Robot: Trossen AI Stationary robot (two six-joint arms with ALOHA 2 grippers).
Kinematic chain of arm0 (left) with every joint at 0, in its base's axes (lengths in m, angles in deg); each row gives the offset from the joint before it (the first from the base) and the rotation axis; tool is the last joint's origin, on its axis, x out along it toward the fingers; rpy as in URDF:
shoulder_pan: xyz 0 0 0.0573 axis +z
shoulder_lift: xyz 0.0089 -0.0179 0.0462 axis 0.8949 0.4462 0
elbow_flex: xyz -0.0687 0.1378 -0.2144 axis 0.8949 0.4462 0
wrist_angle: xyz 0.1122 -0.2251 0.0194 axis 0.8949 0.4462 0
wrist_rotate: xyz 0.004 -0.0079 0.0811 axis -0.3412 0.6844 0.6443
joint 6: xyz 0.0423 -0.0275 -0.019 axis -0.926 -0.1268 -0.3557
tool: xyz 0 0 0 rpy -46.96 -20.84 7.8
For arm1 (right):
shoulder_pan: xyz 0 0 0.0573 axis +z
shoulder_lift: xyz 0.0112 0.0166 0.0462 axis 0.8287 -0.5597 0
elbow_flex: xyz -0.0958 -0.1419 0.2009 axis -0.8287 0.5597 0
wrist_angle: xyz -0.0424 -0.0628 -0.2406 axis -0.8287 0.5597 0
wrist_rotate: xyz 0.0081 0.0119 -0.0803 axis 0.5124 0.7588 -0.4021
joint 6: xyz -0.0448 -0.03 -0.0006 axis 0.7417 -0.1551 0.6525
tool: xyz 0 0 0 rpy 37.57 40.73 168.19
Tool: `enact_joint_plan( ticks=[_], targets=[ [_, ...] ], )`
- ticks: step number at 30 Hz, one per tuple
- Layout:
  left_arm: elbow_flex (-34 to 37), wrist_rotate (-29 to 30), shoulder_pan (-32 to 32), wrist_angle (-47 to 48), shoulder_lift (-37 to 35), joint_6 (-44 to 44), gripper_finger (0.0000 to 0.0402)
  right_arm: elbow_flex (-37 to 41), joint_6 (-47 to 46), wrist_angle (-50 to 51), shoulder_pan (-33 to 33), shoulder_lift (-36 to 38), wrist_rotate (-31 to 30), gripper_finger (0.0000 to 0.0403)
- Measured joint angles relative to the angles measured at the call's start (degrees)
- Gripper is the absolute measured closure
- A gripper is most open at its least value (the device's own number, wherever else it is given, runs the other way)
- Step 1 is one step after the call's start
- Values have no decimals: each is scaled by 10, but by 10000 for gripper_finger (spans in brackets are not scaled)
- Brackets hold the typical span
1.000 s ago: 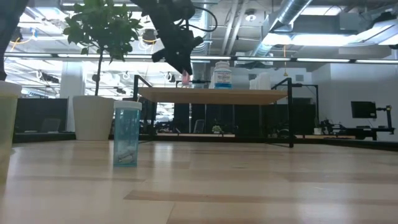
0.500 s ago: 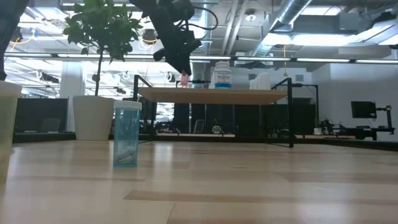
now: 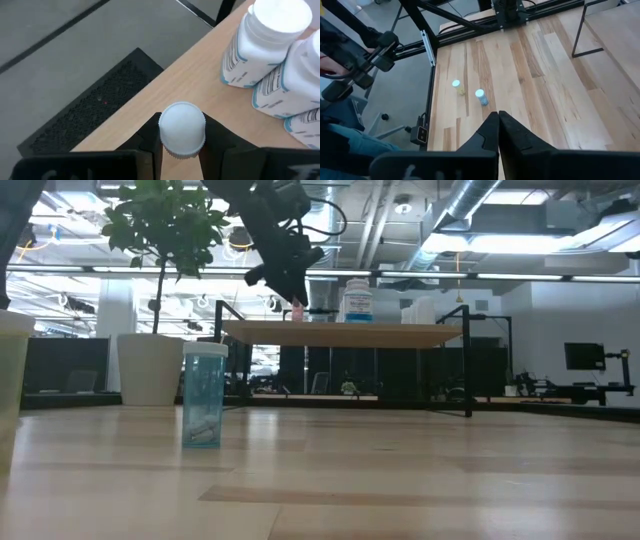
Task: Pick and place medicine bottles onto shelf by color
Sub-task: Put the pink medicine bottle on the shelf
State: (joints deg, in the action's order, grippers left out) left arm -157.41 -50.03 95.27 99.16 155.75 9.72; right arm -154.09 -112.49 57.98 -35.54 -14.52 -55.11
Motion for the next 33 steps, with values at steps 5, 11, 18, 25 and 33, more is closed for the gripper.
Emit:
enact_joint_plan(
  ticks=[5,11,18,25,33],
  targets=[
    [2,15,0,-12,0,1,337,0,0,0,0,0,0,380],
    [2,-3,2,-9,12,-55,338,0,0,0,0,0,0,384],
    [2,-10,2,-31,20,-51,335,0,0,-1,1,0,0,381],
    [1,-16,4,-32,27,-77,329,0,0,-1,1,0,0,383],
    [2,-28,-1,-39,38,-76,328,0,-1,-1,1,0,0,380]
  ],
)
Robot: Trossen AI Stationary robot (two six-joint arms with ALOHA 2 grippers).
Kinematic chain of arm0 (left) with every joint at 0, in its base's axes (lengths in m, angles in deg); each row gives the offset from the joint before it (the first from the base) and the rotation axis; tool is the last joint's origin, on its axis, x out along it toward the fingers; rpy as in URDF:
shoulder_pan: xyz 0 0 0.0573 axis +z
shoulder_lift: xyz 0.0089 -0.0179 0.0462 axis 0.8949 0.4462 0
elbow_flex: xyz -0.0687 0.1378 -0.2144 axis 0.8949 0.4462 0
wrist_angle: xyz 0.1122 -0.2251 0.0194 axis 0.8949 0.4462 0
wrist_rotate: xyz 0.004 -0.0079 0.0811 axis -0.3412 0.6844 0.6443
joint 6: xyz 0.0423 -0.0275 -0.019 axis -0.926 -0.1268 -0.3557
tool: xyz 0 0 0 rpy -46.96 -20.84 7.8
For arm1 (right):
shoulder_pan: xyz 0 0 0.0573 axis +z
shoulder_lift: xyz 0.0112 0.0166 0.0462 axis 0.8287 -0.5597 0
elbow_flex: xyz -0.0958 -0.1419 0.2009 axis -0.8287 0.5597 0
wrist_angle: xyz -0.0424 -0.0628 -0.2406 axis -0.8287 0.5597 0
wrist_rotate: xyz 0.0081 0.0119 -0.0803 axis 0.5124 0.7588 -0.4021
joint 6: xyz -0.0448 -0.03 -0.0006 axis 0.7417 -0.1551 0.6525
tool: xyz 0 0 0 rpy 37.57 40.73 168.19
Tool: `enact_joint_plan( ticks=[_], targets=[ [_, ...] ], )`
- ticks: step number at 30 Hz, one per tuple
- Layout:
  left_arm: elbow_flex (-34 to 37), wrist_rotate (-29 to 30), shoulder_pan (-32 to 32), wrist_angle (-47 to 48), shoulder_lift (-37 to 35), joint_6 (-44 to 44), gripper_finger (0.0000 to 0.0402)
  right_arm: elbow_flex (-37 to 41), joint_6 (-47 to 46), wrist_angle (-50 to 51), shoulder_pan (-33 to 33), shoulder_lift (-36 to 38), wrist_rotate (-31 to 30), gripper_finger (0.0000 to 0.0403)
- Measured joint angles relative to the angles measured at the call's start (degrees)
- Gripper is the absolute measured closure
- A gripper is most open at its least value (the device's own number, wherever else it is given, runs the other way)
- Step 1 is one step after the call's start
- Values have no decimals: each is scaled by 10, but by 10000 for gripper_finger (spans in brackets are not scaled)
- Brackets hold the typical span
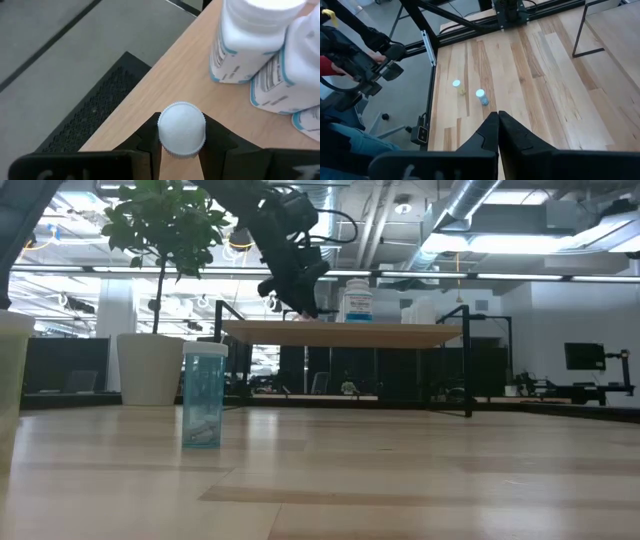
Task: Pick and place medicine bottles onto shelf by color
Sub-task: Put the pink medicine bottle on the shelf
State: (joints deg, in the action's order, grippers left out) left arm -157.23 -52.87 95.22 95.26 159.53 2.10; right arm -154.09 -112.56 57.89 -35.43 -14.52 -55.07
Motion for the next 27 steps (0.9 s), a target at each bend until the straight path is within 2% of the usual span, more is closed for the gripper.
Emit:
enact_joint_plan(
  ticks=[11,27],
  targets=[
    [0,3,1,0,0,-3,319,0,0,1,0,0,0,379],
    [-7,2,1,3,0,0,243,0,0,1,0,0,0,379]
  ],
)
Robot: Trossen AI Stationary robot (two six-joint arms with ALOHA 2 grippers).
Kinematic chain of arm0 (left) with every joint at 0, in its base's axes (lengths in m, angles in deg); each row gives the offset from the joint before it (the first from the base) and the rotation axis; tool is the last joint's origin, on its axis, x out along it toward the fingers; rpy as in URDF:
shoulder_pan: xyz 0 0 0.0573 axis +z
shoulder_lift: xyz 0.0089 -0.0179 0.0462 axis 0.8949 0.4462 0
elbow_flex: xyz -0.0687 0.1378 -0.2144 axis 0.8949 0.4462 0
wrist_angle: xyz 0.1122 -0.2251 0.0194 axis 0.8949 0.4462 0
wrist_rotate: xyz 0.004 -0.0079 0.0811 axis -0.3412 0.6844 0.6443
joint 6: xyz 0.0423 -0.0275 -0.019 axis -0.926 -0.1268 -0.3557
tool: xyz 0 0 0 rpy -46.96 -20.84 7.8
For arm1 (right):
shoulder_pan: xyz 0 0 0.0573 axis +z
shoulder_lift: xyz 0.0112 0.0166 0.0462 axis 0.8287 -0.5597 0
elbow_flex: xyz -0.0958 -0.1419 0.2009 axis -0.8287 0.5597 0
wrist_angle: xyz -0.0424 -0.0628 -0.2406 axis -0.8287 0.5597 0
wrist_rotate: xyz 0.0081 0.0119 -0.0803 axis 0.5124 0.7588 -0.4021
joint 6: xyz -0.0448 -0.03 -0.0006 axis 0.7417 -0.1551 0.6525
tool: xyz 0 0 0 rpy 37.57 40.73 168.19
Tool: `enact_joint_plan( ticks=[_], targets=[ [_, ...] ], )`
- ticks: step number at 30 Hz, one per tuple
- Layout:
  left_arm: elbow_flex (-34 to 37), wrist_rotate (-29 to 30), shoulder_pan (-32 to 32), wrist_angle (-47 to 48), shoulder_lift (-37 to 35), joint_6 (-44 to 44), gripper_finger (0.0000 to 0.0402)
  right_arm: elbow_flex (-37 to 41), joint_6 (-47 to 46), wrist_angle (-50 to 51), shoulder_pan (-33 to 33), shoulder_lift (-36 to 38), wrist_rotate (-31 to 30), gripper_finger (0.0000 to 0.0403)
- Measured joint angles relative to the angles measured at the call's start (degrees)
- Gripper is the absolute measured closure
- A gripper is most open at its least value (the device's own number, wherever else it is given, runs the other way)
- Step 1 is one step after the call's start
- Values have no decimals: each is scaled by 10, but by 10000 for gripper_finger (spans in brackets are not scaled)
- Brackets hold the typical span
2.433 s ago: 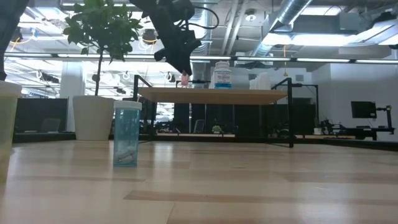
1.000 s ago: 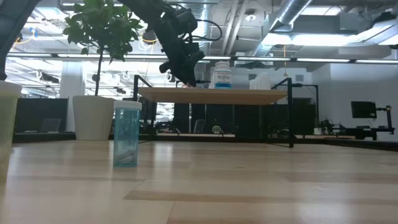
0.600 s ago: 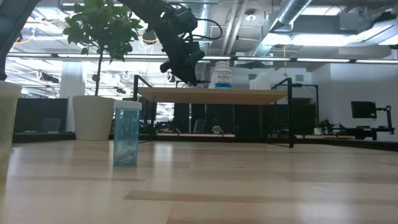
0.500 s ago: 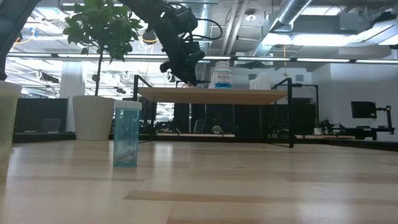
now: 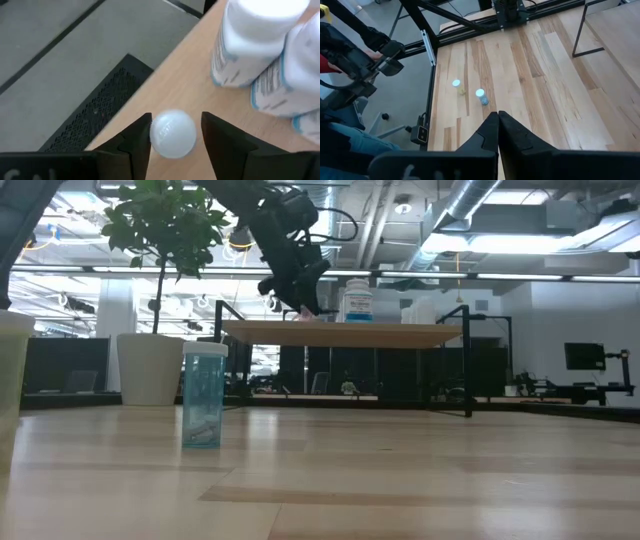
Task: Pick and place medicine bottles onto shelf by color
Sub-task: Put the pink medicine bottle on the shelf, then put the blue medicine bottle on the shelf
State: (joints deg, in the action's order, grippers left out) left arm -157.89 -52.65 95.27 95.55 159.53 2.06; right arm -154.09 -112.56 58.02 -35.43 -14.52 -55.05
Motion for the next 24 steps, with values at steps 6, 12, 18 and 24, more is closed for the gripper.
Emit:
enact_joint_plan(
  ticks=[6,12,18,24],
  targets=[
    [-37,0,0,4,0,-7,242,0,0,0,0,0,0,379],
    [-88,0,0,57,0,-11,241,0,0,0,0,0,0,379],
    [-158,-21,-22,142,-1,0,242,0,0,0,0,0,0,379],
    [-204,-24,-66,191,-1,3,242,0,-2,1,0,0,0,379]
  ],
)
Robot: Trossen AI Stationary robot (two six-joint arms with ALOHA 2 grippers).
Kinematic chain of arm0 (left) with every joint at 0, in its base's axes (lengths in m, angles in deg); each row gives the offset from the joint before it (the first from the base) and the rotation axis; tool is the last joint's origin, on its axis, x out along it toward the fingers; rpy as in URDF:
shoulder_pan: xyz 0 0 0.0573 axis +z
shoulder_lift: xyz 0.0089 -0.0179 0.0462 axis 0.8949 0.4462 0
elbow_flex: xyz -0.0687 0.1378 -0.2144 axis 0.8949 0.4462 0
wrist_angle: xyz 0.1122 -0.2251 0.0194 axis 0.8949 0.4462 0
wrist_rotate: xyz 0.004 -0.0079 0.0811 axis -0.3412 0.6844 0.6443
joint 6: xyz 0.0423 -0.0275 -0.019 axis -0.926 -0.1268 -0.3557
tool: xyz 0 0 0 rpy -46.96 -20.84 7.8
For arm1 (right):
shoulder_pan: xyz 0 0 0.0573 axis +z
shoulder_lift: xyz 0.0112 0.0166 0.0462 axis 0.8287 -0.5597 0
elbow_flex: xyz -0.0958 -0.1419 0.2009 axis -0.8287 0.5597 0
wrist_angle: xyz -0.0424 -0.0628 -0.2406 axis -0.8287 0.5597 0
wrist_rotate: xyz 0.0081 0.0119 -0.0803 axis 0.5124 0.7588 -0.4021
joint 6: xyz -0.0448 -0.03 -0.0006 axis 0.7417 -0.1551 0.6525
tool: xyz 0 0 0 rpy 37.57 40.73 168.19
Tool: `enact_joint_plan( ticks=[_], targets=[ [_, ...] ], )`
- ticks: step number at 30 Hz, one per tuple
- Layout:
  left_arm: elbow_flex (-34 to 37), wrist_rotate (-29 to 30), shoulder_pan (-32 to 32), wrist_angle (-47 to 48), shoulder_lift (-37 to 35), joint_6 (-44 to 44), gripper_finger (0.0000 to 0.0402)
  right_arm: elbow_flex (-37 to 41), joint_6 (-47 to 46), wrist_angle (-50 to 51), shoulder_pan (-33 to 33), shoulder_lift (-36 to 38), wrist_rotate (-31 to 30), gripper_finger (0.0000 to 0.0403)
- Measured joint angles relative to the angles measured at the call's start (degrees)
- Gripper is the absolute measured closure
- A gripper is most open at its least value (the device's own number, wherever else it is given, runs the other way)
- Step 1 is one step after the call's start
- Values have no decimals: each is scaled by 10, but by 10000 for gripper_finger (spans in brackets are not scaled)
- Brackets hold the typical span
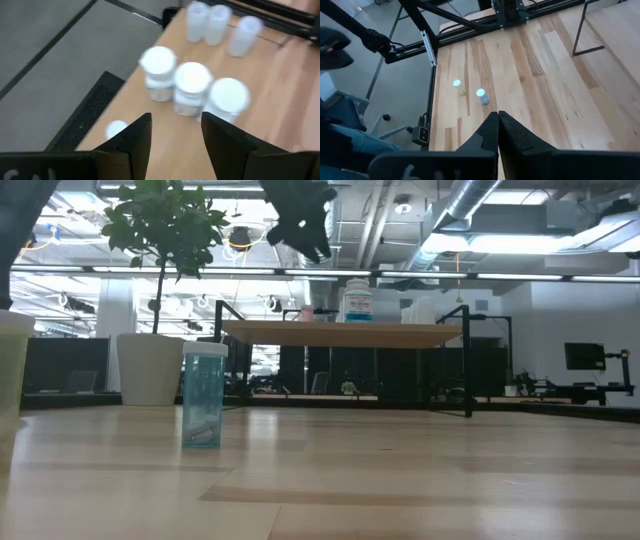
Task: Pick and place medicine bottles onto shelf by color
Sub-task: Put the blue medicine bottle on the shelf
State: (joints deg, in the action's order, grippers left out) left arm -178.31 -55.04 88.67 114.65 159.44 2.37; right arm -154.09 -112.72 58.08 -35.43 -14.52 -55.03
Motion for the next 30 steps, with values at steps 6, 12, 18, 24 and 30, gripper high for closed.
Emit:
enact_joint_plan(
  ticks=[6,12,18,24,30],
  targets=[
    [-13,0,-50,37,0,29,242,0,-17,0,0,0,0,379],
    [-13,1,-104,85,0,70,242,0,-17,4,0,0,0,379],
    [-13,1,-167,117,-5,87,242,0,-17,18,0,0,0,379],
    [-13,2,-231,181,-5,123,242,0,-17,18,0,0,0,379],
    [-13,5,-285,221,-5,143,242,0,-17,18,0,0,0,379]
  ],
)
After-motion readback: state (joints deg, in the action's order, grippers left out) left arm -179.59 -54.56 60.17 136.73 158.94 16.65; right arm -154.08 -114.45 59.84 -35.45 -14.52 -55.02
